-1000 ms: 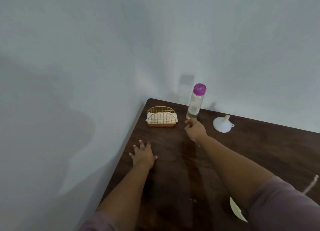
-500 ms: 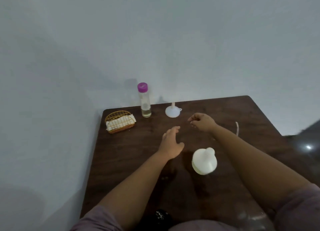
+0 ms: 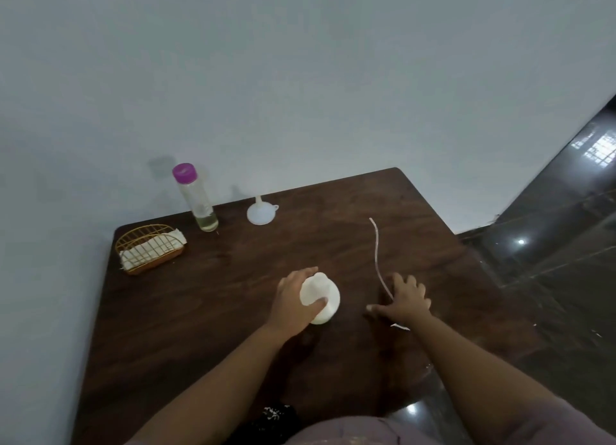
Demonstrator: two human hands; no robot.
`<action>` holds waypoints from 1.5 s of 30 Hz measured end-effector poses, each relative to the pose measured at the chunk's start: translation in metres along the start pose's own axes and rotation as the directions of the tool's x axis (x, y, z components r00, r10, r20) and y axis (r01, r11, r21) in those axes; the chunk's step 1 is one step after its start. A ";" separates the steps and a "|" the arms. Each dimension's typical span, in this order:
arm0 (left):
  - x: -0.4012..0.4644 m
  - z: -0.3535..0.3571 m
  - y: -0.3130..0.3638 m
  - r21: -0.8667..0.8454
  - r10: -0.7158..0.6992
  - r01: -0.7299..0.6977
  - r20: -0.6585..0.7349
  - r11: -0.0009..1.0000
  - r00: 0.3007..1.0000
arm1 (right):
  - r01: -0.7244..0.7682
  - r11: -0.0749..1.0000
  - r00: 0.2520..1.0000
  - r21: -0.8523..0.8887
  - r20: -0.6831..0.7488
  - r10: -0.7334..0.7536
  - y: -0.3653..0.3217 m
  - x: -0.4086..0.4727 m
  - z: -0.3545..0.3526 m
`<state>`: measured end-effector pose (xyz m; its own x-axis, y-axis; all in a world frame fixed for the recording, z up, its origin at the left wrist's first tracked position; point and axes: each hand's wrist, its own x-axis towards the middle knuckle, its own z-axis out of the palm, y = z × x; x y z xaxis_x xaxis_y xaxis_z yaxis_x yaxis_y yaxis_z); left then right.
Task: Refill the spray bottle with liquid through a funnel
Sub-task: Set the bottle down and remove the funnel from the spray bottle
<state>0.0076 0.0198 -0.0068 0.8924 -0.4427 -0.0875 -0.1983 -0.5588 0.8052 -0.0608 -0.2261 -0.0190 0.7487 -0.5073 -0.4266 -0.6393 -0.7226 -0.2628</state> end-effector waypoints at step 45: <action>-0.017 0.034 0.052 -0.169 -0.226 0.174 -0.369 0.970 0.901 | -0.641 -0.343 0.672 0.687 0.285 -0.684 0.031 -0.130 -0.104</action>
<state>-0.0314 -0.0257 0.0164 0.9989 -0.0133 -0.0445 0.0319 -0.5007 0.8650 -0.1599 -0.2316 0.1182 0.8904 0.2872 -0.3530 -0.3804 0.8955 -0.2309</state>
